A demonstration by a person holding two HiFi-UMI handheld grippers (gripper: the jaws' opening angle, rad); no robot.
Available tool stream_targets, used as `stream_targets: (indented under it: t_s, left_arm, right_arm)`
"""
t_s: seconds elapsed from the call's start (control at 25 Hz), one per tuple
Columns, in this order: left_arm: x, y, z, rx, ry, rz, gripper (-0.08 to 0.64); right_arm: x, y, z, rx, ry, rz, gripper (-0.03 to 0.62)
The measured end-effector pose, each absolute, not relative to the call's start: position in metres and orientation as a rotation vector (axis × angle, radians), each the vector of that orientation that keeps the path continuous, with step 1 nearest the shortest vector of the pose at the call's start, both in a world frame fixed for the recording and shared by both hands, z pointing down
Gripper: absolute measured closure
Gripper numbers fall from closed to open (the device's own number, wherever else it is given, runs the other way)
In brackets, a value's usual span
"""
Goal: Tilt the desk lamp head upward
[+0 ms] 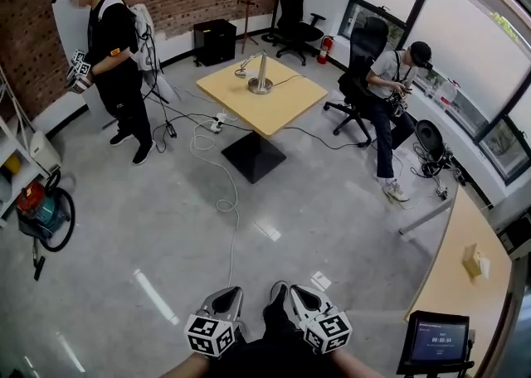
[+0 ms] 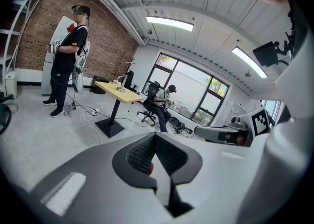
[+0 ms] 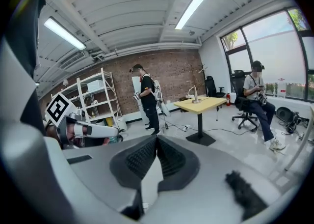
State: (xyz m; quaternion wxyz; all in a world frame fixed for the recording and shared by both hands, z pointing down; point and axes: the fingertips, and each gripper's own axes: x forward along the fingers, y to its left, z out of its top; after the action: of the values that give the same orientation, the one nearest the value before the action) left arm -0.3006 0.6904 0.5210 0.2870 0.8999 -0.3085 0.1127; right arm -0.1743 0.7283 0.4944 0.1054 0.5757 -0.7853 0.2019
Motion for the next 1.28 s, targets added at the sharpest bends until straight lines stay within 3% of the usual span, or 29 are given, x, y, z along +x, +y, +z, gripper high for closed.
stream_targets:
  t_s: [0.24,0.64,1.28]
  left_arm:
    - [-0.270,0.625,0.516,2.387,-0.942,0.289,0.554]
    - [-0.161,0.547,0.493,2.420,-0.995,0.268,0.554]
    - [-0.108,0.383,0.519,2.398,-0.908,0.295,0.554]
  right_arm:
    - [-0.139,0.654,0.493,1.620,-2.415,0.572,0.588]
    - [-0.033,0.562,0.487,1.586,-2.467,0.596,0.588]
    - [0.029,0.418,0.513,1.698,-2.349,0.711,0.588]
